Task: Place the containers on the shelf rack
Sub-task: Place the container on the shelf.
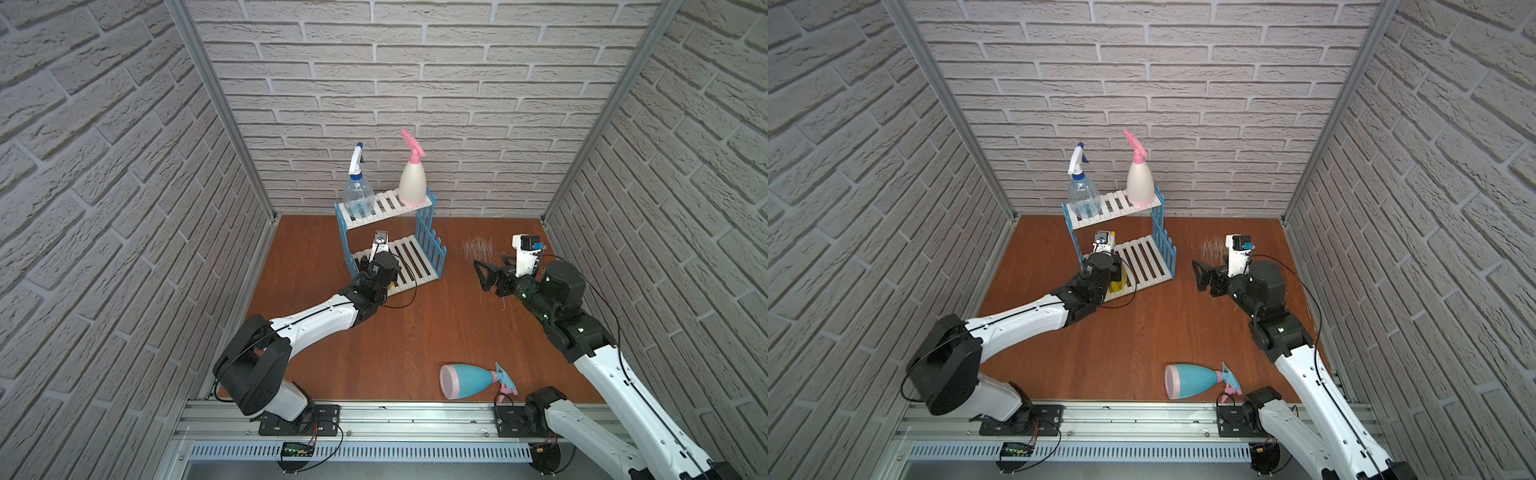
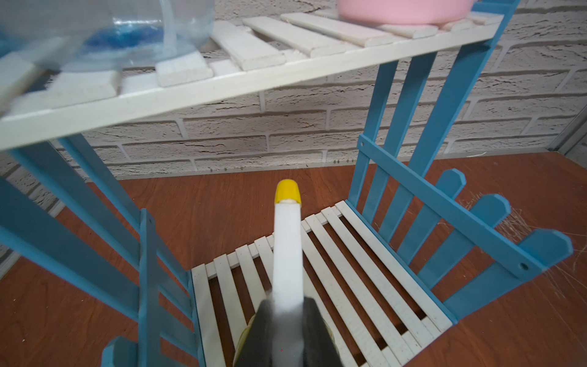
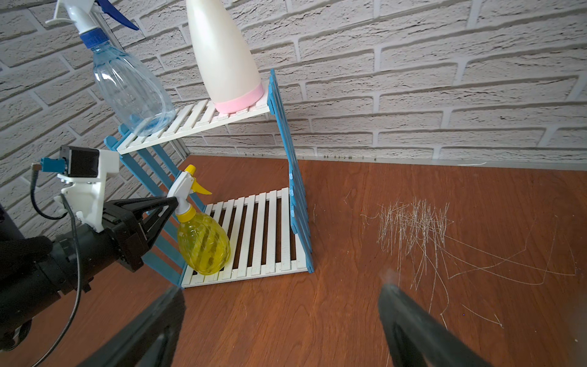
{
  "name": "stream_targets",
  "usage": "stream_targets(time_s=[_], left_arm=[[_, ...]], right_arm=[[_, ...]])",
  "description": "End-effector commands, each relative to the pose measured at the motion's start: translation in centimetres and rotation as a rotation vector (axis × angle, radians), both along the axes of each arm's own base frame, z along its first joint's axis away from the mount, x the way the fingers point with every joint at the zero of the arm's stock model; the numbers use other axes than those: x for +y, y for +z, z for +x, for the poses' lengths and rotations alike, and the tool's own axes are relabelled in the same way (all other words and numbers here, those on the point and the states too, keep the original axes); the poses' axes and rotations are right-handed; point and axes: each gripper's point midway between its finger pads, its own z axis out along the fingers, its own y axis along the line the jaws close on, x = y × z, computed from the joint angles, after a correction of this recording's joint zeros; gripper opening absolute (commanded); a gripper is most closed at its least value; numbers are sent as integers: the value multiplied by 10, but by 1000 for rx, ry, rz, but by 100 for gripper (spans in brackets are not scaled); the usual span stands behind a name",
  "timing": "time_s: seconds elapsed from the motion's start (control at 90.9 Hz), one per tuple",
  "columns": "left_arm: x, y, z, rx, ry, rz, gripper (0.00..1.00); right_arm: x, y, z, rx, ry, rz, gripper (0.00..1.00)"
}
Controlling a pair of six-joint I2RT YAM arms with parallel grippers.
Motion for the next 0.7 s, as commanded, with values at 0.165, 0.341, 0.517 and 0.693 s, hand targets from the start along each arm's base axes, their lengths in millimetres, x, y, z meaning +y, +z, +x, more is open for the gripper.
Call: stream_targets(time_s=[0.165, 0.341, 0.517, 0.693], left_arm=[[14, 2, 6, -52, 42, -31, 0], [17, -8, 5, -28, 42, -33, 0], [18, -12, 4, -17, 42, -38, 11], [18, -11, 4, -18, 38, -41, 21]], right_arm=[[5, 8, 4, -27, 10, 35, 99], [7, 4, 6, -13, 17, 39, 99], [8, 3, 7, -5, 19, 42, 99], [8, 2, 8, 1, 19, 40, 99]])
